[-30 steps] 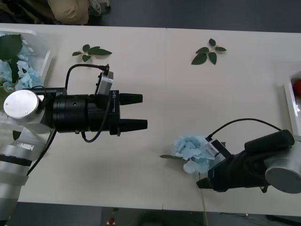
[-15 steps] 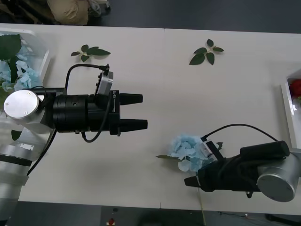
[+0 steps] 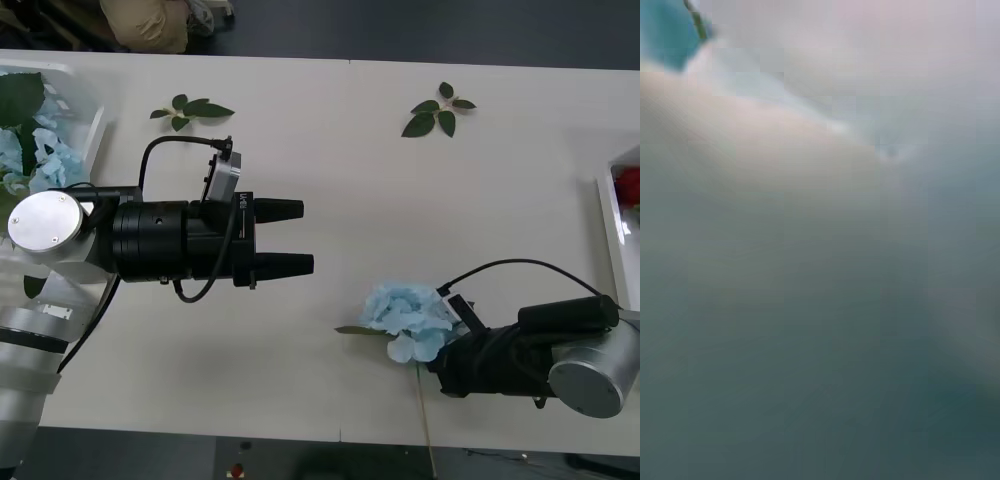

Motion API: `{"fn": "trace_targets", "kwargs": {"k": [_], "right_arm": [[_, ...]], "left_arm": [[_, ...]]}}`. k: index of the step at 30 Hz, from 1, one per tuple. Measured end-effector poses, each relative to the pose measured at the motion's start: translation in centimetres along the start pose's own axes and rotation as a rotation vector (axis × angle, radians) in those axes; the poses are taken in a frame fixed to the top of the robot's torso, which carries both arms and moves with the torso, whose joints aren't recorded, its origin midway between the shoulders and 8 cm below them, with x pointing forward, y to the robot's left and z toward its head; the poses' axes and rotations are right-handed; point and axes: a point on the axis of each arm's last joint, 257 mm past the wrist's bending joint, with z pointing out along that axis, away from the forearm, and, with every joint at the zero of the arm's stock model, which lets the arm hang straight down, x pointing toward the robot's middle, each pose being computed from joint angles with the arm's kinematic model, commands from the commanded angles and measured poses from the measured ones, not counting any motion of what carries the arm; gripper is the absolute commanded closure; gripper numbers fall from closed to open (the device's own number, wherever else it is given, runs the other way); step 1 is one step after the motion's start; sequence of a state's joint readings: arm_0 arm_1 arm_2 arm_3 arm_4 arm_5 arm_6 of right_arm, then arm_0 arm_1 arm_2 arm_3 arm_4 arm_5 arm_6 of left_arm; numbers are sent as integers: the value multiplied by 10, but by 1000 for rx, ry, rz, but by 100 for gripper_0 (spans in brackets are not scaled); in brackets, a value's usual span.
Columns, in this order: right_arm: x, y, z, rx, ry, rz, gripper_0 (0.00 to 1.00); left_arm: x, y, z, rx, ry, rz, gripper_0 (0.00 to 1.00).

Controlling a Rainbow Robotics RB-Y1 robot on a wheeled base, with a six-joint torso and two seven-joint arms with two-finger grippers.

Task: Put the red flowers into the right box and the blue flowers into the left box

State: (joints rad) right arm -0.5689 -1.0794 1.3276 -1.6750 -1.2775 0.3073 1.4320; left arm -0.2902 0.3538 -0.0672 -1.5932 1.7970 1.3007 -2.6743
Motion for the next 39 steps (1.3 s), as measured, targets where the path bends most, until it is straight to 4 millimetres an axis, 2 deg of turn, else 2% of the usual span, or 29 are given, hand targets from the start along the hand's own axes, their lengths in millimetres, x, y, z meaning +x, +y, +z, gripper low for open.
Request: {"fn": "trace_targets", "kwargs": {"k": [12, 14, 15, 16, 17, 18, 19, 23, 27, 32, 39], "right_arm": [[-3, 2, -3, -3, 18, 3, 100], [-12, 4, -6, -5, 13, 7, 97], [-21, 5, -7, -7, -2, 11, 60], [-30, 5, -9, -12, -18, 27, 43], [-38, 7, -11, -21, -33, 54, 19], [-45, 10, -14, -36, -41, 93, 3], [-51, 12, -16, -46, -47, 117, 0], [-74, 12, -35, -45, -95, 66, 0], [-85, 6, -54, -28, -117, 41, 0], [-93, -4, -67, -7, -133, -50, 0], [-94, 7, -75, -73, -138, -2, 0]], "left_arm": [[0, 0, 0, 0, 0, 0, 0], [0, 0, 0, 0, 0, 0, 0], [0, 0, 0, 0, 0, 0, 0], [0, 0, 0, 0, 0, 0, 0], [0, 0, 0, 0, 0, 0, 0], [0, 0, 0, 0, 0, 0, 0], [0, 0, 0, 0, 0, 0, 0], [0, 0, 0, 0, 0, 0, 0], [0, 0, 0, 0, 0, 0, 0], [0, 0, 0, 0, 0, 0, 0], [0, 0, 0, 0, 0, 0, 0]]}}
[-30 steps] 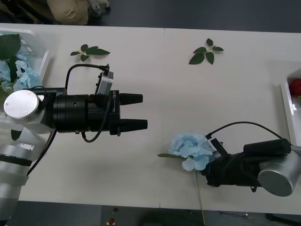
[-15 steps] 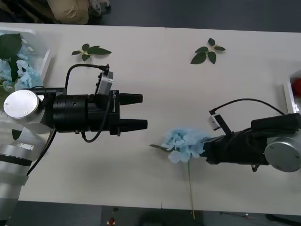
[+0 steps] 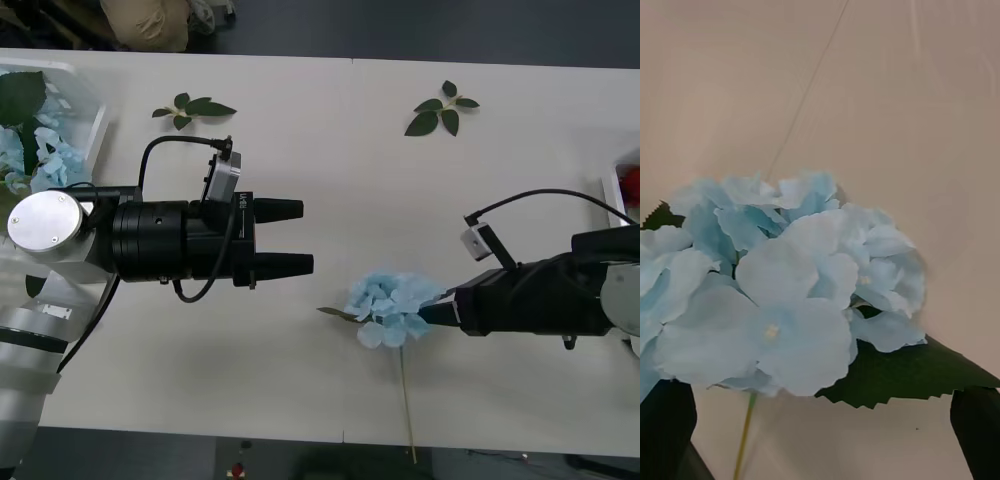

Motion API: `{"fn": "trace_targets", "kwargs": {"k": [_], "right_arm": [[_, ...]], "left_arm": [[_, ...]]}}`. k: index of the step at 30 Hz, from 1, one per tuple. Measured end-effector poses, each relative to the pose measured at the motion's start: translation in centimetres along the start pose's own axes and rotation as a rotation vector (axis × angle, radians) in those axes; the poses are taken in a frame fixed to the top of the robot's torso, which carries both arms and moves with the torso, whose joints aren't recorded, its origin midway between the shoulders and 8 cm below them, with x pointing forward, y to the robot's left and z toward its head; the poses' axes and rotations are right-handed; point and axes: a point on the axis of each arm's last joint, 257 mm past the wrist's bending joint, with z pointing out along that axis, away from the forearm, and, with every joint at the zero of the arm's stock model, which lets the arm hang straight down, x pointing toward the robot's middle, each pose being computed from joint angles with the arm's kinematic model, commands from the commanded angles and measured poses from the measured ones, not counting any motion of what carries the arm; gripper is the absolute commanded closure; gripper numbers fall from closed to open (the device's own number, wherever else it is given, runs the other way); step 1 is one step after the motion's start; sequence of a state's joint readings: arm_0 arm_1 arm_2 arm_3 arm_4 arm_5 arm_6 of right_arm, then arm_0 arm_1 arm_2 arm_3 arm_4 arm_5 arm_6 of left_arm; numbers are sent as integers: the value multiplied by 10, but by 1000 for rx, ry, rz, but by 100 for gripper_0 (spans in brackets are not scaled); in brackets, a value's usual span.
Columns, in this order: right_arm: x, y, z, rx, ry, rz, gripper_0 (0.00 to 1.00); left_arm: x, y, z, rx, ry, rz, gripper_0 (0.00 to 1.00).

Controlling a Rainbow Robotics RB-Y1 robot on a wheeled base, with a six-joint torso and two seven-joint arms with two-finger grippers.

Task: Put the red flowers into the right box and the blue flowers into the left box

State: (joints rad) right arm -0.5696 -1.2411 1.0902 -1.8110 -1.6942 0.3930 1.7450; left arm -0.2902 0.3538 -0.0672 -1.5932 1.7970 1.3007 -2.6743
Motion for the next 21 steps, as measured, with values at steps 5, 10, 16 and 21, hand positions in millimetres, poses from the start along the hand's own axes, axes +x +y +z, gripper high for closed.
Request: {"fn": "trace_targets", "kwargs": {"k": [5, 10, 16, 21], "right_arm": [[11, 13, -5, -43, 23, 64, 0], [36, 23, -22, -66, 122, 61, 0], [50, 21, -41, -47, 160, 39, 0], [76, 15, -42, -22, 197, -15, 0]], "left_arm": [[0, 0, 0, 0, 0, 0, 0], [0, 0, 0, 0, 0, 0, 0], [0, 0, 0, 0, 0, 0, 0], [0, 0, 0, 0, 0, 0, 0]]}}
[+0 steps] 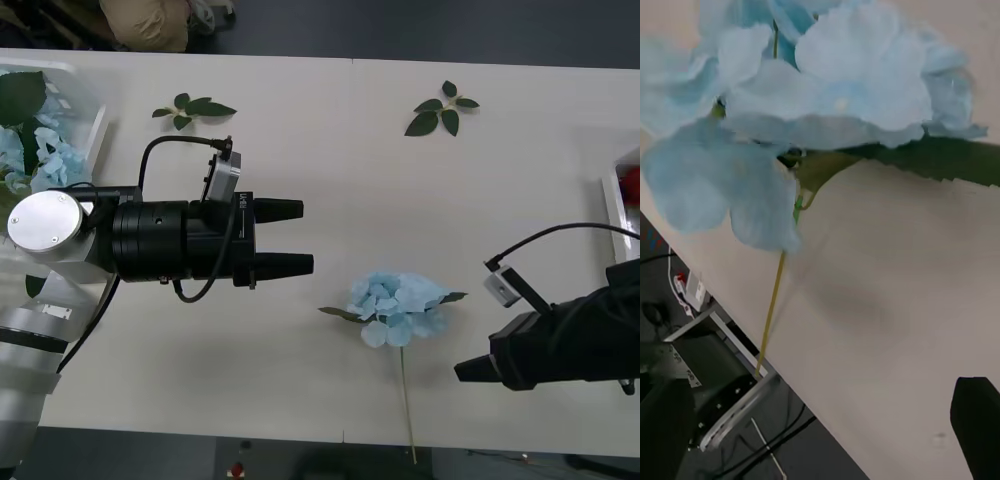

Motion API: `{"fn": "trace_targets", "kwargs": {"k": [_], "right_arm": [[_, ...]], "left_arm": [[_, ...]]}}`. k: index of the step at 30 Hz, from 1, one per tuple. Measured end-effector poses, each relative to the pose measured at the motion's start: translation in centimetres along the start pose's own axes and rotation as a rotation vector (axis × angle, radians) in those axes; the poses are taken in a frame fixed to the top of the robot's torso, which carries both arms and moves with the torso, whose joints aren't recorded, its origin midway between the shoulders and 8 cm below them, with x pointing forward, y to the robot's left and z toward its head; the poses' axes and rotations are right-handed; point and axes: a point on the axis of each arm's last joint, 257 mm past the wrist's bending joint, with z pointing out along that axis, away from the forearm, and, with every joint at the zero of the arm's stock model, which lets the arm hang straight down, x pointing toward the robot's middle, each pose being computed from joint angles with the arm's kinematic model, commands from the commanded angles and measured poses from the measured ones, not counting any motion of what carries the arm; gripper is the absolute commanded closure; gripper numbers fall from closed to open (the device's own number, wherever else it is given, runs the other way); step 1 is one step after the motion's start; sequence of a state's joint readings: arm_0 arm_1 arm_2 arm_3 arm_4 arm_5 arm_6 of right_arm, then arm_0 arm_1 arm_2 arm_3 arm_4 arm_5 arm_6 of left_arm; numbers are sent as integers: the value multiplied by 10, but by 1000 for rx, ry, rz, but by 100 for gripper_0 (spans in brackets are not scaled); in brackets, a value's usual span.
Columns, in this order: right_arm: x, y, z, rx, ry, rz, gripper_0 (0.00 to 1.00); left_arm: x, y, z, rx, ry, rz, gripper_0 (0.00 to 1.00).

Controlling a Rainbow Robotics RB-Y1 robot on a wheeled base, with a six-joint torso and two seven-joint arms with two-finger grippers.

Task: Put the red flowers into the right box and the blue flowers into the left box

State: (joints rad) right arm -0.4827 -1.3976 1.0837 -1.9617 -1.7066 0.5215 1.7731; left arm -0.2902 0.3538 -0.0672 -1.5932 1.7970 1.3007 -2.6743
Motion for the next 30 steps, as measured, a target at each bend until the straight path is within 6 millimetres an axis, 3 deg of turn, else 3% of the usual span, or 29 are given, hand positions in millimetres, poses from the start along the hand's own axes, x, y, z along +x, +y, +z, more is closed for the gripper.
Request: {"fn": "trace_targets", "kwargs": {"k": [5, 9, 19, 30], "right_arm": [[21, -3, 8, 16, 31, -36, 0], [24, 10, 23, -10, 41, -80, 0], [5, 43, 69, -69, -2, -151, 0], [-7, 31, 105, -46, 0, -142, 0]], "left_arm": [[0, 0, 0, 0, 0, 0, 0], [0, 0, 0, 0, 0, 0, 0], [0, 0, 0, 0, 0, 0, 0], [0, 0, 0, 0, 0, 0, 0]]}}
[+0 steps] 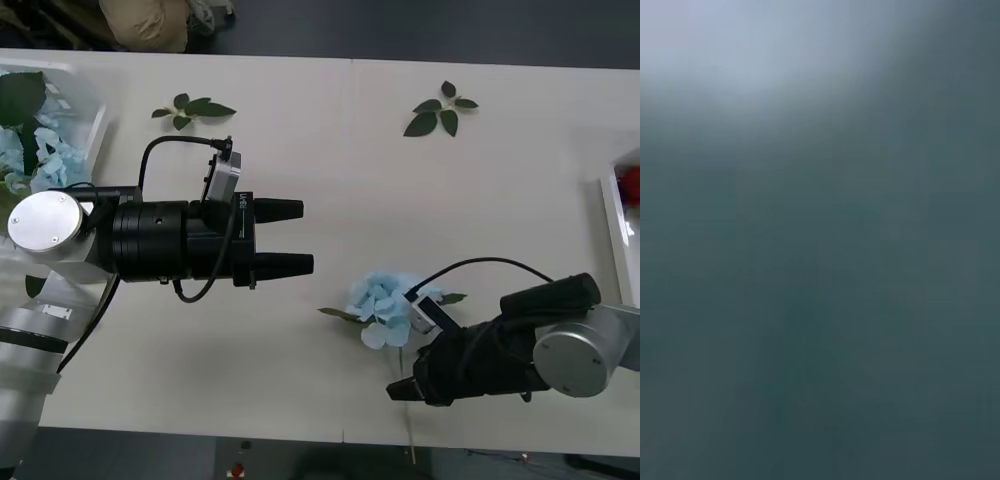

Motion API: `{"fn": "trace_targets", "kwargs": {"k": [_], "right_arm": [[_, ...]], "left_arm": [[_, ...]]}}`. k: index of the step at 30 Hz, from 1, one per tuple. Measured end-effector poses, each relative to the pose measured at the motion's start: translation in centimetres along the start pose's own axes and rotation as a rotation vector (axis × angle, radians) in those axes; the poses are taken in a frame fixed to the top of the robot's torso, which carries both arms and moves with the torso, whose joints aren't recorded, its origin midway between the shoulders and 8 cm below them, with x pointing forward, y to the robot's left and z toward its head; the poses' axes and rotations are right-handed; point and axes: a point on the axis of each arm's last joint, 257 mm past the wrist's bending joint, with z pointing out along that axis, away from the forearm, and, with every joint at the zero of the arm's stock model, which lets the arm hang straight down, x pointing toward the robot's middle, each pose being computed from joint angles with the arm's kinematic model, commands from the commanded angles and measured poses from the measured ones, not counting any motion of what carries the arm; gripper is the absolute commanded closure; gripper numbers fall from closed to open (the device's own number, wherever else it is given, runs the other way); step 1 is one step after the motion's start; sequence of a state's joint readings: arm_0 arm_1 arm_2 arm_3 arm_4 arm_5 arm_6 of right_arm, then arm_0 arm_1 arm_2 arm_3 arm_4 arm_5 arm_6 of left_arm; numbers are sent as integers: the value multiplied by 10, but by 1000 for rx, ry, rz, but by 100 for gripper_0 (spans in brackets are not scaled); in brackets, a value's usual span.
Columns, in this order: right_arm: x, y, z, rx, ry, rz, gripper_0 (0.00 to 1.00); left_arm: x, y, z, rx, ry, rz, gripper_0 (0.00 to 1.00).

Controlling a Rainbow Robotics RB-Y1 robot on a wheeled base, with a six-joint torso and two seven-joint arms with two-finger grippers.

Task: Put the red flowers into the right box and the blue flowers into the left box

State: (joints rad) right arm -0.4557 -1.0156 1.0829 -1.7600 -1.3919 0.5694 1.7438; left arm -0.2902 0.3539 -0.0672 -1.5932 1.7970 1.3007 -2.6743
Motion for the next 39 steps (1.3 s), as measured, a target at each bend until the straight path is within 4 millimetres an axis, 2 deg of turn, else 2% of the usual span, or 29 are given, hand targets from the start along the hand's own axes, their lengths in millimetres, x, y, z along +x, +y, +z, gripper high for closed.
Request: {"fn": "trace_targets", "kwargs": {"k": [8, 12, 13, 14, 16, 17, 22, 25, 26, 28, 39], "right_arm": [[-29, 0, 11, 16, -28, -70, 0], [-36, -2, 15, 31, -18, -92, 2], [-39, -2, 15, 35, -19, -99, 10], [-41, -2, 16, 39, -24, -108, 26], [-45, -7, 17, 55, -30, -122, 38], [-45, -9, 18, 60, -30, -121, 47], [-47, -22, 17, 84, -28, -118, 72], [-47, -29, 16, 103, -25, -133, 93], [-47, -30, 16, 106, -24, -134, 96], [-46, -31, 16, 108, -22, -133, 100], [-44, -38, 15, 124, -18, -137, 100]], "left_arm": [[0, 0, 0, 0, 0, 0, 0], [0, 0, 0, 0, 0, 0, 0], [0, 0, 0, 0, 0, 0, 0], [0, 0, 0, 0, 0, 0, 0], [0, 0, 0, 0, 0, 0, 0], [0, 0, 0, 0, 0, 0, 0], [0, 0, 0, 0, 0, 0, 0], [0, 0, 0, 0, 0, 0, 0], [0, 0, 0, 0, 0, 0, 0], [0, 0, 0, 0, 0, 0, 0], [0, 0, 0, 0, 0, 0, 0]]}}
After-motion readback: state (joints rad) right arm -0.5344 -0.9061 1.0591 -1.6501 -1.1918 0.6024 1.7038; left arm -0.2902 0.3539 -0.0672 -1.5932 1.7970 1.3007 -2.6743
